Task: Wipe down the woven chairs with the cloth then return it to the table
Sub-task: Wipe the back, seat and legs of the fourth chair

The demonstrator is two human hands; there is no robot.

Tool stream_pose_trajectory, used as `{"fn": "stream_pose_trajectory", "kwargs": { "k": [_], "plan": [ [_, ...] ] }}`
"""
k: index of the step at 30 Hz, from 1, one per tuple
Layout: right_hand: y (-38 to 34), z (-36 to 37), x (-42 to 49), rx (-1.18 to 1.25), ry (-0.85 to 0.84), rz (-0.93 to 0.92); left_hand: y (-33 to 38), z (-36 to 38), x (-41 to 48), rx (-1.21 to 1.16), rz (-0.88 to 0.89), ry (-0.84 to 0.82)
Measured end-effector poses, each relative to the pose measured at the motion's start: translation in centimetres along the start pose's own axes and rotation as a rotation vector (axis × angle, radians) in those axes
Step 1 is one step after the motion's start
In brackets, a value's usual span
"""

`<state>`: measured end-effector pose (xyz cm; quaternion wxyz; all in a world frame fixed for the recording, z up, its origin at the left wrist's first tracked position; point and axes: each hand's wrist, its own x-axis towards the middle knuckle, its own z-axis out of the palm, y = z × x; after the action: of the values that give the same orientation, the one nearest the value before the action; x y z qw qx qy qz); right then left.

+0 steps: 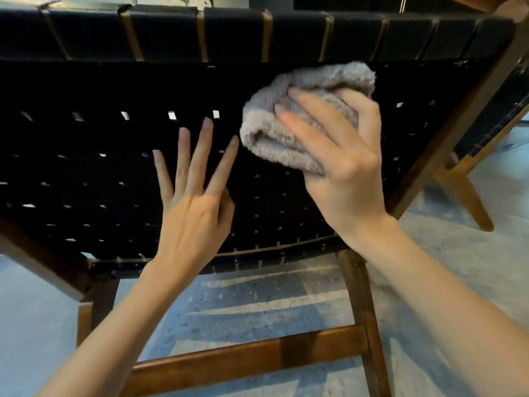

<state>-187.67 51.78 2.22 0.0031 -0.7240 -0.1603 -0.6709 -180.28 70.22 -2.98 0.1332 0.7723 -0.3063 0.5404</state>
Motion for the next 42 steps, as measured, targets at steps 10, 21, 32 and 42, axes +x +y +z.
{"fn": "stream_pose_trajectory", "kwargs": {
  "k": [10, 21, 32, 42],
  "plan": [
    [-0.7, 5.3, 0.0, -0.072, 0.125, 0.066, -2.3, 0.4, -0.2, 0.053, 0.005, 0.011],
    [-2.2, 10.5, -16.9, 0.266, -0.555, 0.464, -4.1, 1.7, -4.4, 0.074, 0.037, -0.127],
    [-4.4, 4.5, -10.4, 0.236, -0.649, -0.011, -5.6, -1.6, -4.4, 0.106, -0.024, -0.138],
    [-7.2, 5.5, 3.7, -0.076, 0.096, -0.083, -8.0, -4.7, -3.0, 0.153, -0.126, -0.119]
  ]
}}
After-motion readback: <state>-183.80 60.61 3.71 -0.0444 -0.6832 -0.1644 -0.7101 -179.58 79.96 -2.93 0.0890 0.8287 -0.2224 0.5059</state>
